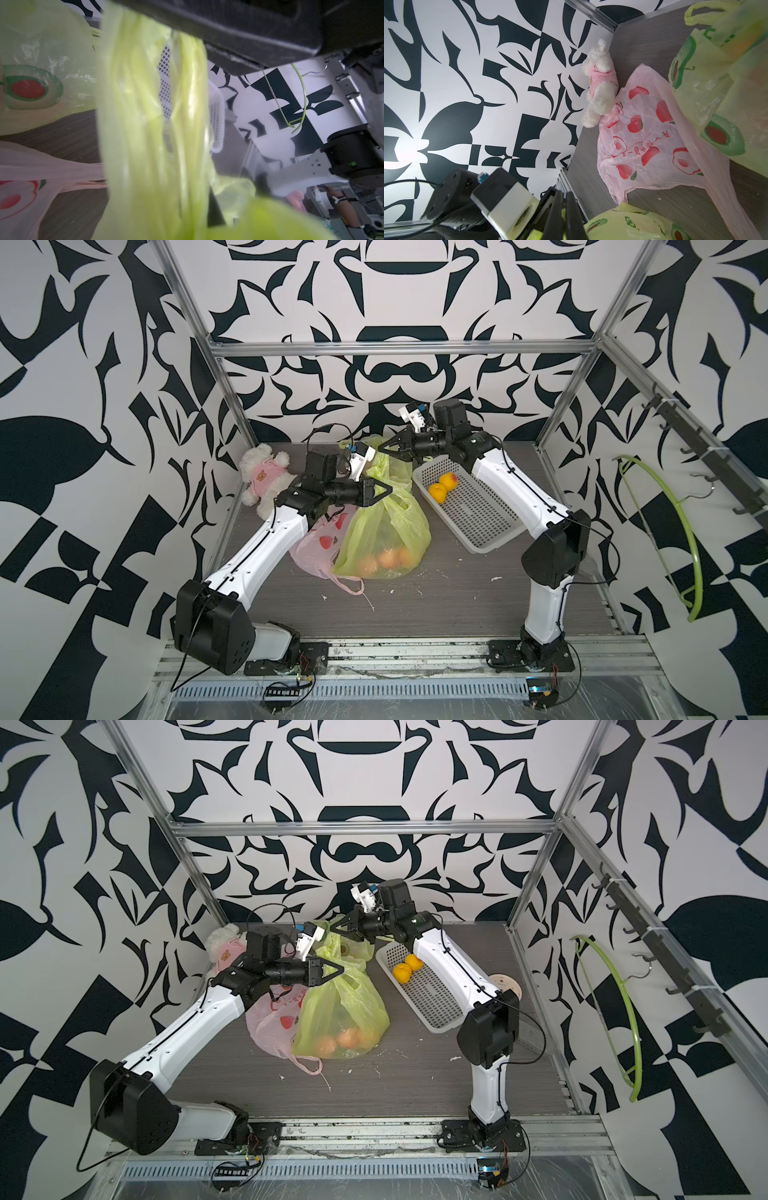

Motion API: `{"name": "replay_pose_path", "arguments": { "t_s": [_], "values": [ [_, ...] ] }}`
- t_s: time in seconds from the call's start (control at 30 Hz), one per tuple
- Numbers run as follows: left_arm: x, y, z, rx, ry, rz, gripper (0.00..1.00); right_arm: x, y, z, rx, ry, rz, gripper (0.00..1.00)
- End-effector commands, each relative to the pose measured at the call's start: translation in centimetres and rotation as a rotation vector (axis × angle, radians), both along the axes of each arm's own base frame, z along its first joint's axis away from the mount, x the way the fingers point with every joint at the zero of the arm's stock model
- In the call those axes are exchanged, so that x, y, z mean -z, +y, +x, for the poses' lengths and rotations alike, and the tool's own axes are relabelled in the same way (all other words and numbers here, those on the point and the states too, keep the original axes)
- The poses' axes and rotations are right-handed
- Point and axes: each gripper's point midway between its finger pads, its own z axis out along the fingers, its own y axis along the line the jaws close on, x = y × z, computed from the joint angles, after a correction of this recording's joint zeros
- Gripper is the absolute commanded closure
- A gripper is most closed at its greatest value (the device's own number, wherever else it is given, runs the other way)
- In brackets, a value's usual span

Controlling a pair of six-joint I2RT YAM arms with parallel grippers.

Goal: Place the peach into a plastic bag & tie a knot
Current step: Cross the plastic bag at the center of the board.

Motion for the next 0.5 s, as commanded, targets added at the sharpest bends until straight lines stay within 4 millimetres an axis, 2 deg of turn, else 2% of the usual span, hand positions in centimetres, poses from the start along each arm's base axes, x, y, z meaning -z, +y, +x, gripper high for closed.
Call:
{"name": "replay_pose_path", "arguments": {
  "t_s": [0.0,0.3,0.47],
  "values": [
    [0.6,0.3,-1.0,0.012,0.017,0.01,0.83,-5.3,-1.1,-1.0,0.004,-0.136,0.051,1.0],
    [0.9,0.5,-0.8,-0.007,0.017,0.017,0.82,-5.5,-1.7,-1.2,0.026,-0.147,0.033,1.0],
    [1.8,1.1,0.4,-0.07,0.017,0.068,0.85,-6.0,-2.5,-2.8,0.039,-0.165,0.019,1.0]
  ]
}}
